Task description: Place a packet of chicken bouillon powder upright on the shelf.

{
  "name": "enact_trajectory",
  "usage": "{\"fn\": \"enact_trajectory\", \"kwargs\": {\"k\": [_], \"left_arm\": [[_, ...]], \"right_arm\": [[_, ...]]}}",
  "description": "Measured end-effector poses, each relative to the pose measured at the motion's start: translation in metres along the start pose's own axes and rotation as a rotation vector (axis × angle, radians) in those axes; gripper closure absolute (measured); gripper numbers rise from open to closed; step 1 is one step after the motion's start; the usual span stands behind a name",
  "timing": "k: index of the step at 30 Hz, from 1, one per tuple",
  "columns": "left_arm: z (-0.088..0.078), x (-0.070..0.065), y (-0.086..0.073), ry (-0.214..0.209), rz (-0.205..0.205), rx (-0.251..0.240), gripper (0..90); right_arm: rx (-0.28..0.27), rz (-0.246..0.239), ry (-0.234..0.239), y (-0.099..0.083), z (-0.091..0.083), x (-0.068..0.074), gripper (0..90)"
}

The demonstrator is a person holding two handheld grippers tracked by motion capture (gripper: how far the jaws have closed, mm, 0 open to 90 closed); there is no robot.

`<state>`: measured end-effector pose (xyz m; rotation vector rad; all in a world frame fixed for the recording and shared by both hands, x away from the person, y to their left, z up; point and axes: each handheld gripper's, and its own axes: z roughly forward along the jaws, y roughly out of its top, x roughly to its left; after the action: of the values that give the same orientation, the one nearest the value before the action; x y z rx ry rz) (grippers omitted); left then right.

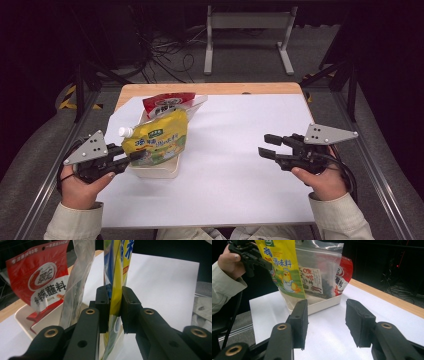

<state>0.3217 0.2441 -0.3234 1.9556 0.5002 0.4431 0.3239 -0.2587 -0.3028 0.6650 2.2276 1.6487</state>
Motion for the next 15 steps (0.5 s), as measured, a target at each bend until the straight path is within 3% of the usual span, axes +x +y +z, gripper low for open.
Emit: {"fn": "enact_trajectory", "kwargs": {"k": [3,7,15], "left_arm": [[0.0,0.003,-0.002,0.002,-0.011,0.005,78.2],[0.002,0.007,-0.006,0.019,-0.023,0.047,78.2],[0.007,0.015,-0.016,0.001,-0.048,0.066,78.2]], "right_arm": [[0.0,0.001,0.004,0.0,0.0,0.0,52.8],[0.001,-0.001,0.008,0.0,0.001,0.001,52.8],[0.007,0.003,0.016,-0.001,0.003,0.001,52.6]]}}
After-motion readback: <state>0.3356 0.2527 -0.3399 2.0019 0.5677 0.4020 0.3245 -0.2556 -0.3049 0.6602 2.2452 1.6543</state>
